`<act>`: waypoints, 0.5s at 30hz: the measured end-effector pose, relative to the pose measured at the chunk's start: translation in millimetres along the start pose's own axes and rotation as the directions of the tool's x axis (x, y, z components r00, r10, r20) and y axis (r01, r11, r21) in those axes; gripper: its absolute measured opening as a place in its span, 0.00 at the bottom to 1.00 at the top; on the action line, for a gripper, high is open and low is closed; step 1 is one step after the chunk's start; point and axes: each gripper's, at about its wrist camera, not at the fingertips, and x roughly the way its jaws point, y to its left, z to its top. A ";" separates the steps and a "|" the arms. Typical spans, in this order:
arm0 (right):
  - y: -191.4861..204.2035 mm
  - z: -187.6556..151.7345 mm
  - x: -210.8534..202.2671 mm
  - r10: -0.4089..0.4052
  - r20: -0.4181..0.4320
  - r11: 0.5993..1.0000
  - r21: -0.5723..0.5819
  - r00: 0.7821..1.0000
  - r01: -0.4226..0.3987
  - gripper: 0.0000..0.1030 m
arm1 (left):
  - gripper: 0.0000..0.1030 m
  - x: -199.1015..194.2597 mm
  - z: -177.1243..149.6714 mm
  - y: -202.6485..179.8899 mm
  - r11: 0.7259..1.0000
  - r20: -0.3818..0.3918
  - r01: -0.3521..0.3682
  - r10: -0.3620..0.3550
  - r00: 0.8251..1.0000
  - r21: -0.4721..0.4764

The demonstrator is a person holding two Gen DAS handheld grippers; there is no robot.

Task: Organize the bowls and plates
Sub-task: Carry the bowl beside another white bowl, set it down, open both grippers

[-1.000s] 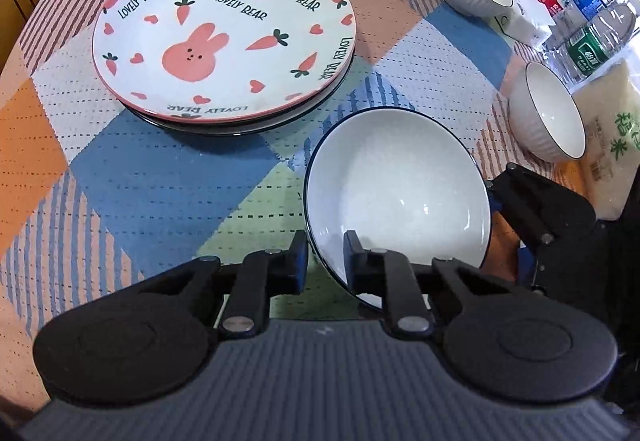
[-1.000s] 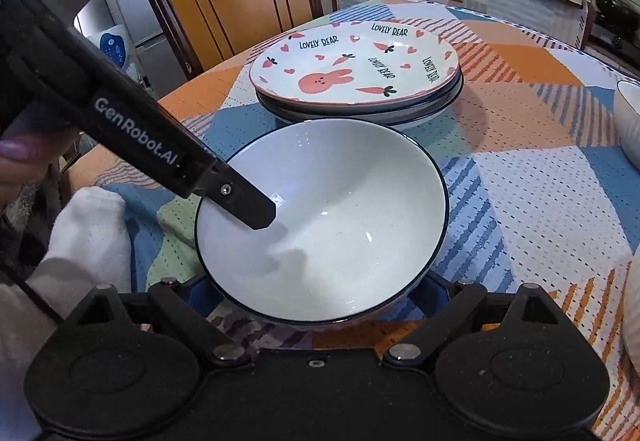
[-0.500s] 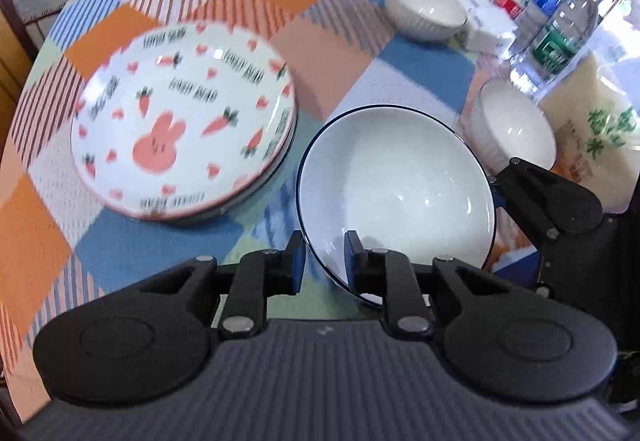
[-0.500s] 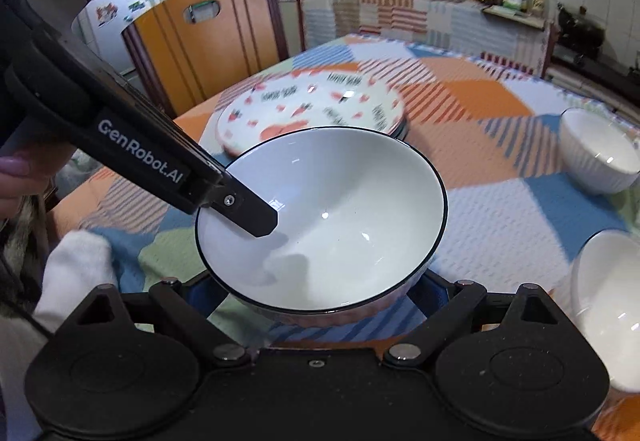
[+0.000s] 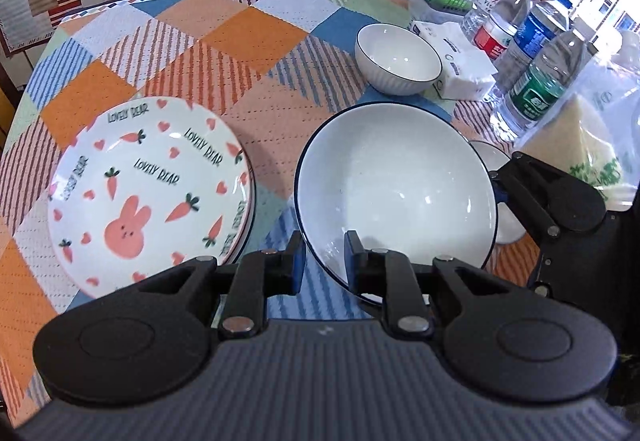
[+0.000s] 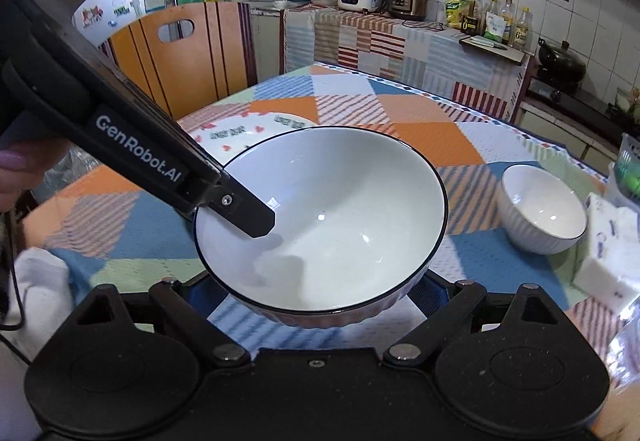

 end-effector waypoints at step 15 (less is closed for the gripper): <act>-37.3 -1.4 53.9 -0.007 -0.137 0.998 -0.056 0.991 -0.001 0.93 | 0.17 71.6 20.4 1.1 0.996 -0.082 -0.068 0.063 0.995 -0.054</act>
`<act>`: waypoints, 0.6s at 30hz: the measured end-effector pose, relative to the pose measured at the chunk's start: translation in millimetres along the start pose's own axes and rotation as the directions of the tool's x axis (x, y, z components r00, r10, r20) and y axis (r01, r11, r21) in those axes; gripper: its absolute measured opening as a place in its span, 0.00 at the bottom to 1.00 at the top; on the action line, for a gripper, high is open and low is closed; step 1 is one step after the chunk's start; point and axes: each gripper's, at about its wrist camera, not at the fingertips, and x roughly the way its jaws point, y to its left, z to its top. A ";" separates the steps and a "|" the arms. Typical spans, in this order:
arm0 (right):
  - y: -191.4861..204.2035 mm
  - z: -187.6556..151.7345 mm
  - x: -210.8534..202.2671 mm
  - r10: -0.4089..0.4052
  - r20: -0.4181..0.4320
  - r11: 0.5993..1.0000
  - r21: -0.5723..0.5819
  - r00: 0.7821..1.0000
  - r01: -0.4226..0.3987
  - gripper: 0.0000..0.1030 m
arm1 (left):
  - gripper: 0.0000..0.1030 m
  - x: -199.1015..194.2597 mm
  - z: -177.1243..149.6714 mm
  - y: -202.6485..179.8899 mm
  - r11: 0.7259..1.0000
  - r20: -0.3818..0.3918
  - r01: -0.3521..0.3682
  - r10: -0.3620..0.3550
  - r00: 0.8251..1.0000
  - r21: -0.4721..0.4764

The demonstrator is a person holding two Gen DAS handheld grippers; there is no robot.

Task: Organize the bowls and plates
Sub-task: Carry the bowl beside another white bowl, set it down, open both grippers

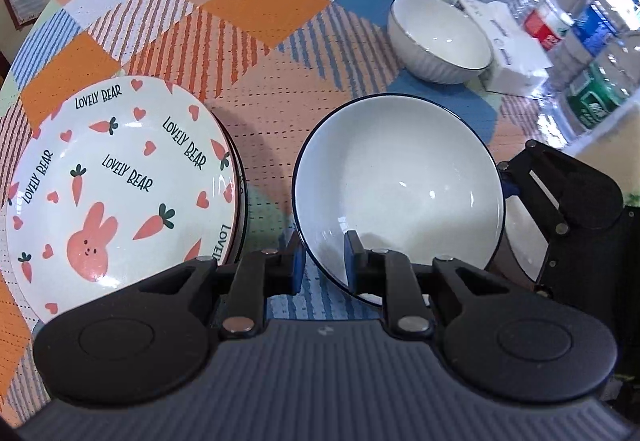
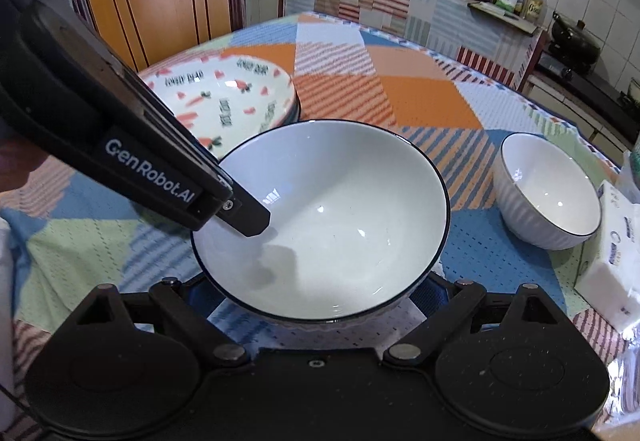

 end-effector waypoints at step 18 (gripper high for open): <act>-6.4 2.4 22.2 -0.025 -0.111 1.000 -0.018 0.994 0.023 0.92 | 0.18 14.6 3.9 3.3 1.000 -0.028 0.014 -0.014 1.000 -0.001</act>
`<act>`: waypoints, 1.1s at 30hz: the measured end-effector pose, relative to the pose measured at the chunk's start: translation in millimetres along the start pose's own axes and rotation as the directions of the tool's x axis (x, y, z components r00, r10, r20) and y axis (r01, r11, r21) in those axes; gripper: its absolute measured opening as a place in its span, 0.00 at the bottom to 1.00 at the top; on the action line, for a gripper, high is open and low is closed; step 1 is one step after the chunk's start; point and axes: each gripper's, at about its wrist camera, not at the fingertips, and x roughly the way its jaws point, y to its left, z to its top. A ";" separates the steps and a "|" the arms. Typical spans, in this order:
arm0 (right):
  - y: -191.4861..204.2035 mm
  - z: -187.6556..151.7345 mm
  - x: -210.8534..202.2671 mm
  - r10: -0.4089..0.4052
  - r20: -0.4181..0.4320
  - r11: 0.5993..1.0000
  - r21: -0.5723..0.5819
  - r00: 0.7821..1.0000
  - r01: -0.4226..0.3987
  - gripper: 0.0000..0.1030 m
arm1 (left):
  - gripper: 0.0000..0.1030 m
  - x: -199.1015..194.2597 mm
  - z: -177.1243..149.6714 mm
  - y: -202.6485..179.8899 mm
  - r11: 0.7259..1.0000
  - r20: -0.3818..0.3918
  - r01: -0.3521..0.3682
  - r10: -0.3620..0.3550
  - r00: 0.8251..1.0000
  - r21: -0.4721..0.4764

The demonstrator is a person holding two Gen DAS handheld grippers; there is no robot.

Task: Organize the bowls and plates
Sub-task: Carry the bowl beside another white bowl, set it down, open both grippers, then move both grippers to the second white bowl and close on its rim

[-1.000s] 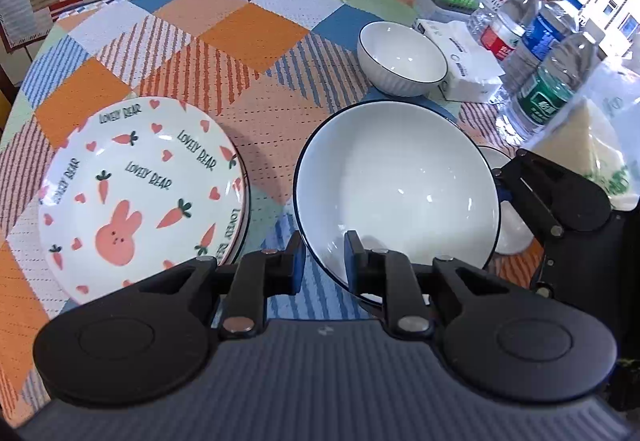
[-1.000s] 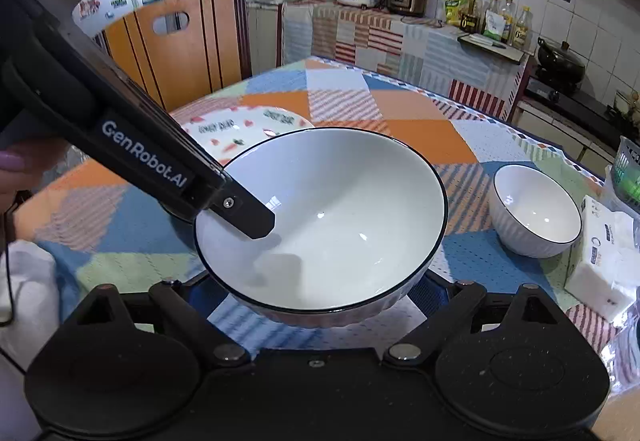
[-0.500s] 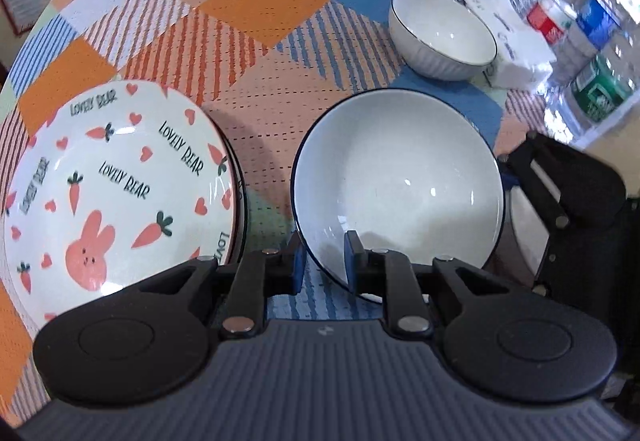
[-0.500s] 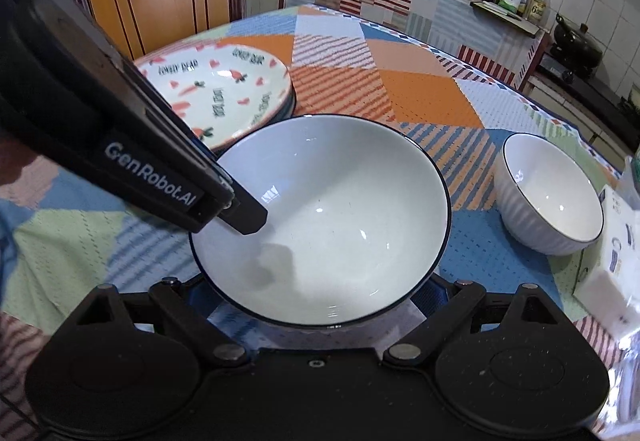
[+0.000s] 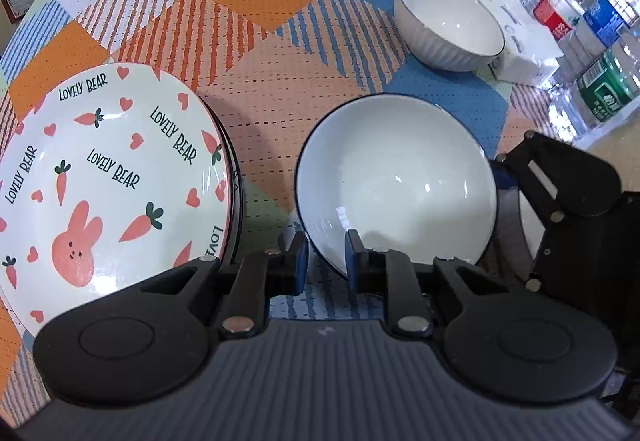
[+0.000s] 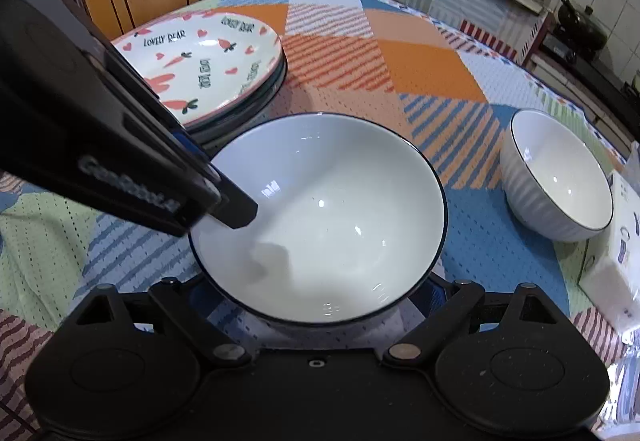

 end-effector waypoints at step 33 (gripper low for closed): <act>-3.8 -56.1 -190.2 -0.129 0.202 0.954 0.291 0.971 0.066 0.93 | 0.32 -132.3 -29.3 -37.5 0.986 0.074 0.049 -0.061 0.995 0.161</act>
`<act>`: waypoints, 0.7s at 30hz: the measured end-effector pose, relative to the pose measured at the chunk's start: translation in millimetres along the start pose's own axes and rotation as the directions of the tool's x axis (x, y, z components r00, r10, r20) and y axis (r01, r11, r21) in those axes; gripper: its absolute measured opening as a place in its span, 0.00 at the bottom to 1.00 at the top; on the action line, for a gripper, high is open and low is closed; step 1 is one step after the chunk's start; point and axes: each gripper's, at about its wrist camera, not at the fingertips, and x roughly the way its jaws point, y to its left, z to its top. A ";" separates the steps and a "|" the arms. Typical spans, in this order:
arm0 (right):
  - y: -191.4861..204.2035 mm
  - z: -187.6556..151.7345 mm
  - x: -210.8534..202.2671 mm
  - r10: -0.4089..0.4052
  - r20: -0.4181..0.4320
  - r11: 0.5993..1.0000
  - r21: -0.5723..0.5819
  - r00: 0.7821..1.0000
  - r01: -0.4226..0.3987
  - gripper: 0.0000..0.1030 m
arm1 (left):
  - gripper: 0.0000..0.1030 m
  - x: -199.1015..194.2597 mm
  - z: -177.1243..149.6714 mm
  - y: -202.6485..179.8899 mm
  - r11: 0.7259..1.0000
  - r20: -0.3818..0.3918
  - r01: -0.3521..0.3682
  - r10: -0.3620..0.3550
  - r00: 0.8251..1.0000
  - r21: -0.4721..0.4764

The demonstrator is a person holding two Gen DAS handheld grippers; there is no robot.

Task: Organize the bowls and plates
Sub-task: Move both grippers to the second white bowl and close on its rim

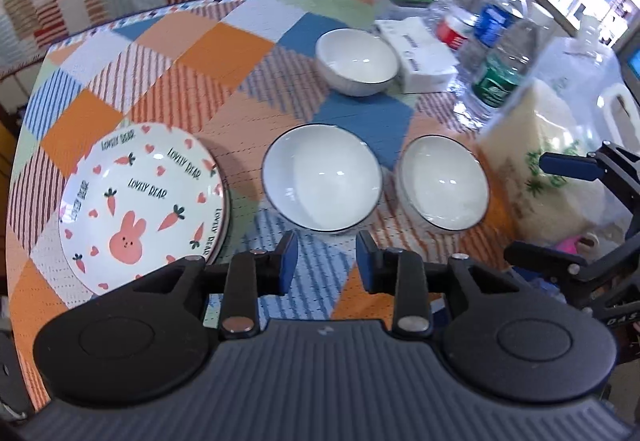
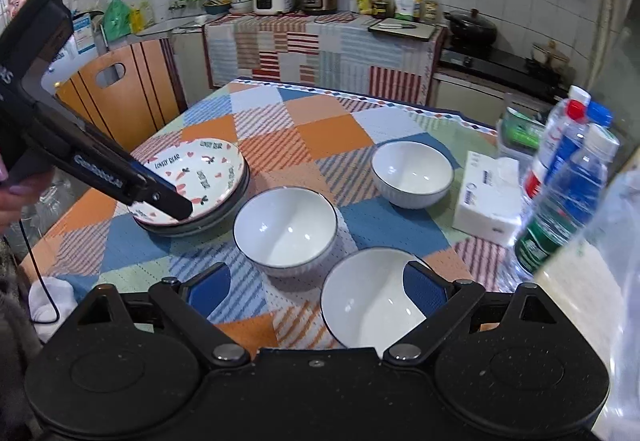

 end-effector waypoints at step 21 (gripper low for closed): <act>0.0 -49.0 59.3 -0.197 -0.112 0.977 -0.102 0.974 0.186 0.92 | 0.55 79.4 13.6 -54.0 0.981 -0.099 0.191 -0.188 0.977 0.026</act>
